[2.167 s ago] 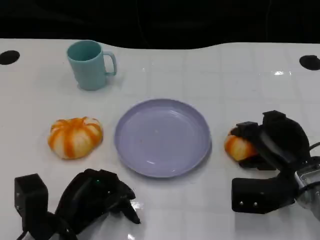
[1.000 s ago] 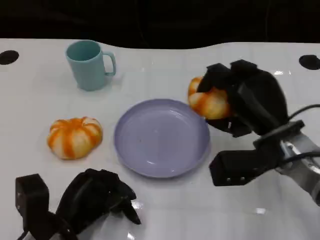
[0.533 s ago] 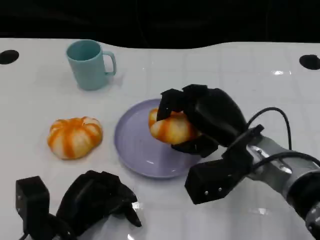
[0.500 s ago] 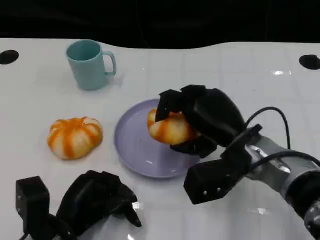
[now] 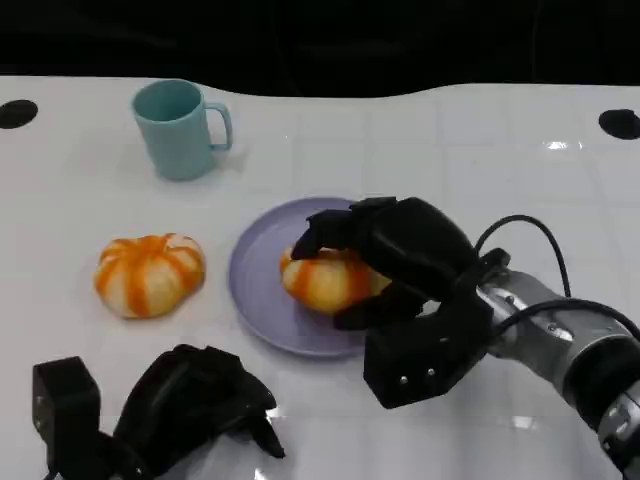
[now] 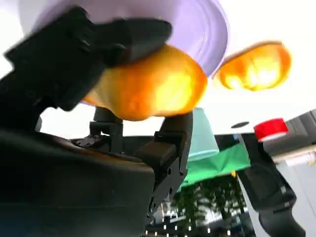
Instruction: Grasp the bread from the table and place it into the plate.
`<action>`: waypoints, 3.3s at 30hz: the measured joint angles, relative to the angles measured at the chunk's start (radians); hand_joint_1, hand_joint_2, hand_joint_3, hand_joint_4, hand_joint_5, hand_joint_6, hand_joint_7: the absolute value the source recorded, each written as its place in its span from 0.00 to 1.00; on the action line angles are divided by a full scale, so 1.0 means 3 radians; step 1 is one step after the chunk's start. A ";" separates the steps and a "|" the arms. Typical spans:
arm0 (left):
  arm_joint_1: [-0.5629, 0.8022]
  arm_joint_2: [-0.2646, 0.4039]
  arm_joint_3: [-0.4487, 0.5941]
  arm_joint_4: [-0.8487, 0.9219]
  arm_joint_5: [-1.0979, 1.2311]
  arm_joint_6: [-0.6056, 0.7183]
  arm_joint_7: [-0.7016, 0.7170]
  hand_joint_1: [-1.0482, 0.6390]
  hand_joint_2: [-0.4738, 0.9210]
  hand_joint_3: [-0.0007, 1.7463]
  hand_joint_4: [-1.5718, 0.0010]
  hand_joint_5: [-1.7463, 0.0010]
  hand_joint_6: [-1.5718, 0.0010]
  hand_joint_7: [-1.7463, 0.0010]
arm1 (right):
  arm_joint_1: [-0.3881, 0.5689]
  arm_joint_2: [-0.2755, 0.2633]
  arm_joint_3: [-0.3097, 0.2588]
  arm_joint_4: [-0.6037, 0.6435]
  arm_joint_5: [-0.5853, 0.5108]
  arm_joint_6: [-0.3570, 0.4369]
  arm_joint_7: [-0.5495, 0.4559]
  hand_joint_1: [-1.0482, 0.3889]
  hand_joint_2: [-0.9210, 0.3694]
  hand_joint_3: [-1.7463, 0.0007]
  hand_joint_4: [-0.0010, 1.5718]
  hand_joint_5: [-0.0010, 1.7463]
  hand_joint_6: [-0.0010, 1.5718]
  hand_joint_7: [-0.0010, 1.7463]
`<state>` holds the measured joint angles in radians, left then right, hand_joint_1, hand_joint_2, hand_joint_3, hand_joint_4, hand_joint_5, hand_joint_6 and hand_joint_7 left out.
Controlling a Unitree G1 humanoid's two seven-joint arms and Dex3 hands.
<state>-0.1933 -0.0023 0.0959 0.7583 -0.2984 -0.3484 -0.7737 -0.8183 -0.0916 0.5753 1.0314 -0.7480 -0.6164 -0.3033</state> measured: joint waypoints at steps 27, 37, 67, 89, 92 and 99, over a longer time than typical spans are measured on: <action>0.0065 0.0005 -0.0043 -0.0086 0.0006 0.0011 0.0003 0.00 0.92 0.00 0.11 0.57 0.00 0.89 | 0.0733 -0.0411 -0.0306 -0.1626 0.0403 0.0282 0.0950 0.16 0.00 0.74 0.20 0.34 0.23 0.05; 0.0053 0.0003 -0.0036 -0.0080 0.0011 0.0020 0.0055 0.00 0.93 0.00 0.10 0.58 0.00 0.88 | 0.1328 -0.0531 -0.0729 -0.2006 0.1237 0.0019 0.1201 0.27 0.00 0.81 0.38 0.93 0.35 0.56; 0.0107 -0.0033 -0.0048 -0.0207 -0.0004 0.0052 0.0060 0.00 0.93 0.00 0.11 0.58 0.00 0.89 | 0.3031 -0.0360 -0.1466 -0.3269 0.3375 0.1018 0.2408 0.34 0.00 0.82 0.47 1.00 0.37 1.00; 0.0222 -0.0063 0.0026 -0.0522 -0.0266 0.0533 0.0058 0.03 0.82 0.00 0.12 0.58 0.00 0.90 | 0.3180 -0.0159 -0.1683 -0.3329 0.3715 0.1582 0.2757 0.36 0.00 0.82 0.44 1.00 0.35 1.00; 0.0241 -0.0068 0.0030 -0.0585 -0.0267 0.0584 0.0060 0.03 0.82 0.00 0.12 0.58 0.00 0.91 | 0.3180 -0.0136 -0.1695 -0.3340 0.3717 0.1632 0.2770 0.37 0.00 0.82 0.44 1.00 0.35 1.00; 0.0245 -0.0110 0.0107 -0.0692 -0.0384 0.0829 0.0119 0.04 0.76 0.00 0.07 0.63 0.00 0.87 | 0.3180 -0.0111 -0.1712 -0.3400 0.3733 0.1763 0.2791 0.37 0.00 0.81 0.42 1.00 0.35 0.99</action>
<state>-0.1200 -0.0353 0.1281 0.5509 -0.4137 -0.0996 -0.7380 0.1357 -0.1249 0.0617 0.0115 0.3718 -0.0875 0.5339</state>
